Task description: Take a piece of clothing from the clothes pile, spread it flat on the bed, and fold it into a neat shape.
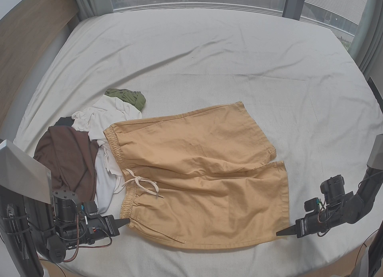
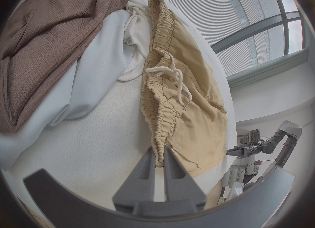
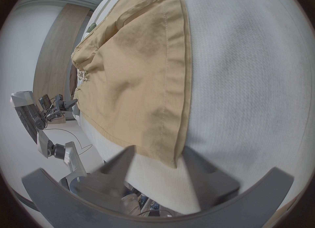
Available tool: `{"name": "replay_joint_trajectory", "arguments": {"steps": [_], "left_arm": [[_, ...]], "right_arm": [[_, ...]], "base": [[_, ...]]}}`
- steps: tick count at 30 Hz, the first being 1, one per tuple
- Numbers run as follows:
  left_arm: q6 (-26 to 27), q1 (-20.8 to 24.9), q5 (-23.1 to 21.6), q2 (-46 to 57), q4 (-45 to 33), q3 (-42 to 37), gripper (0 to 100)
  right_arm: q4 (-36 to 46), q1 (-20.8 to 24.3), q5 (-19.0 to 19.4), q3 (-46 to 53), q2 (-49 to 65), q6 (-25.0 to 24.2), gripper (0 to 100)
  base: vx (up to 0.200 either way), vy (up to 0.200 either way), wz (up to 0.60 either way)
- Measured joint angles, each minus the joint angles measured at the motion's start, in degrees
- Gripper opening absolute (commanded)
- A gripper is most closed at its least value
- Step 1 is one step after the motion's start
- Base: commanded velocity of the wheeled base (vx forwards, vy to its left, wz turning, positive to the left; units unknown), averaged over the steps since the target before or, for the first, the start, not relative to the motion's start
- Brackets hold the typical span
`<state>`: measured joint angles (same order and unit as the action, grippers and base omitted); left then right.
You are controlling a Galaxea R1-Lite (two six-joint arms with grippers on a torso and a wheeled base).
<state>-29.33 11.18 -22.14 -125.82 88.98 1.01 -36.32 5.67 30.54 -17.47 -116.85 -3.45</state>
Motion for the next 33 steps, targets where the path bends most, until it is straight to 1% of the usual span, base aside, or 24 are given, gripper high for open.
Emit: {"name": "replay_joint_trajectory", "arguments": {"steps": [10, 14, 17, 21, 26, 28, 33], "left_arm": [[-0.33, -0.02, -0.38, 0.22, 0.02, 0.0, 0], [-1.68, -0.29, -2.96, 0.79, -0.18, 0.0, 0], [-1.71, -0.49, -3.61, 0.84, -1.8, 0.0, 0], [-1.18, -0.57, -3.75, 1.01, -4.99, 0.0, 0], [2.13, -1.48, -5.03, 2.11, -12.95, 0.0, 0], [5.06, -2.61, -7.25, 3.5, -18.15, 0.0, 0], [10.59, -5.34, -11.65, 7.39, -25.83, -0.02, 0]], "right_arm": [[0.11, -0.29, -0.05, 0.48, -0.82, -0.02, 0], [0.24, -0.16, -0.02, 0.94, -0.79, 0.04, 0], [0.44, -0.05, 0.0, 1.21, -0.68, 0.15, 0], [0.84, 0.0, 0.02, 1.65, -0.51, 0.34, 0], [1.06, 0.2, 0.0, 2.17, -0.02, 0.74, 0], [1.1, 0.5, 0.02, 2.6, 0.34, 1.02, 0], [1.29, 1.27, 0.02, 3.63, 1.33, 1.51, 0]], "base": [[0.0, 0.0, 0.0], [0.0, 0.0, 0.0], [0.0, 0.0, 0.0], [0.0, 0.0, 0.0], [0.0, 0.0, 0.0], [0.0, 0.0, 0.0], [0.0, 0.0, 0.0]]}}
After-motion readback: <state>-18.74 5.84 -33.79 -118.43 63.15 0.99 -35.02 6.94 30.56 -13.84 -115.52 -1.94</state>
